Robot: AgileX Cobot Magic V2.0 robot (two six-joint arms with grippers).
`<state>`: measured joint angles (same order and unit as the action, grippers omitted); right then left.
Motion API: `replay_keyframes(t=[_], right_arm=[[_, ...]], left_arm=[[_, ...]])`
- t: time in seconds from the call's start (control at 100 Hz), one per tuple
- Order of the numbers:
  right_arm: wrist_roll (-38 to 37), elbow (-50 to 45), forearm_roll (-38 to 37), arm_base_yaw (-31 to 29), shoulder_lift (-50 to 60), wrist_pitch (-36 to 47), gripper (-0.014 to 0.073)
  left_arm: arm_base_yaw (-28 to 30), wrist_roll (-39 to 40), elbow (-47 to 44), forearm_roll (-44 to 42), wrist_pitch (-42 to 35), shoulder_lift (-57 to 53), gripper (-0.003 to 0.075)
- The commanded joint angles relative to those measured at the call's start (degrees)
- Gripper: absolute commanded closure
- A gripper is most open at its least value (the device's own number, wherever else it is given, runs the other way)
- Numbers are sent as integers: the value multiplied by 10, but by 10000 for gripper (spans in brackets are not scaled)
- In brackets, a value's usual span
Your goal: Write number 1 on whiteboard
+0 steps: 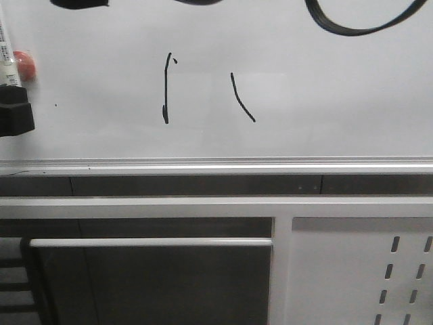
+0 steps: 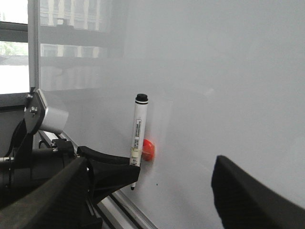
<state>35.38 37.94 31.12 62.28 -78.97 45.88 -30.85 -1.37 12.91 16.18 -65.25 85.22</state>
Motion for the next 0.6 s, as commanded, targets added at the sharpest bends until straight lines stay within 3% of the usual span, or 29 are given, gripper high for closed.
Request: replay_keyframes(t=[0.0,0.22,0.59], right_arm=[[4,16,-13,0,19,37,100],[4,16,-13,0,19,37,100],[4,16,-13,0,19,37,99]], left_arm=[[2,0,11,-5,-128,-11,666],[2,0,11,-4,-128,-11,495],[2,0,11,0,-128,-11,395]])
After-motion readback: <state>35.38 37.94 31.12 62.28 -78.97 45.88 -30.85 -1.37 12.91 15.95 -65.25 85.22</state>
